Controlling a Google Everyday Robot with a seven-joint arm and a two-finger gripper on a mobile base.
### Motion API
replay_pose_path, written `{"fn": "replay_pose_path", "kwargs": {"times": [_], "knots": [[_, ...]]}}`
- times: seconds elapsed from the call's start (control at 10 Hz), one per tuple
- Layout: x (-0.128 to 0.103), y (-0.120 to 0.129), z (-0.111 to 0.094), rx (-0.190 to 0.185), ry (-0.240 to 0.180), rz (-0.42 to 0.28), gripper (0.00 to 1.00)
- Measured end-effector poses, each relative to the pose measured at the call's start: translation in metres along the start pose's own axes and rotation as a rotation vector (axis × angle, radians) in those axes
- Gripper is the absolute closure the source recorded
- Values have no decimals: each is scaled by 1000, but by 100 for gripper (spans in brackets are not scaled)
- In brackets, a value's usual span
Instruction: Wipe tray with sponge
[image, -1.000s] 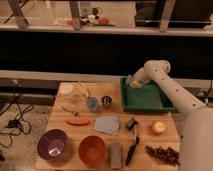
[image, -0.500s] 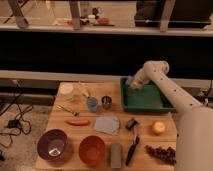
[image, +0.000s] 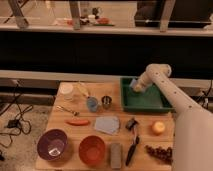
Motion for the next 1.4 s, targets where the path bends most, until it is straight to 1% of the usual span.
{"fn": "replay_pose_path", "kwargs": {"times": [0.3,0.7,1.1,1.4], "knots": [[15,11,3,-26,9,30,100],[24,25,7,-55,10,43,100],[24,41,7,-85,1,45,100],[27,52,1,-102,-6,47,100]]}}
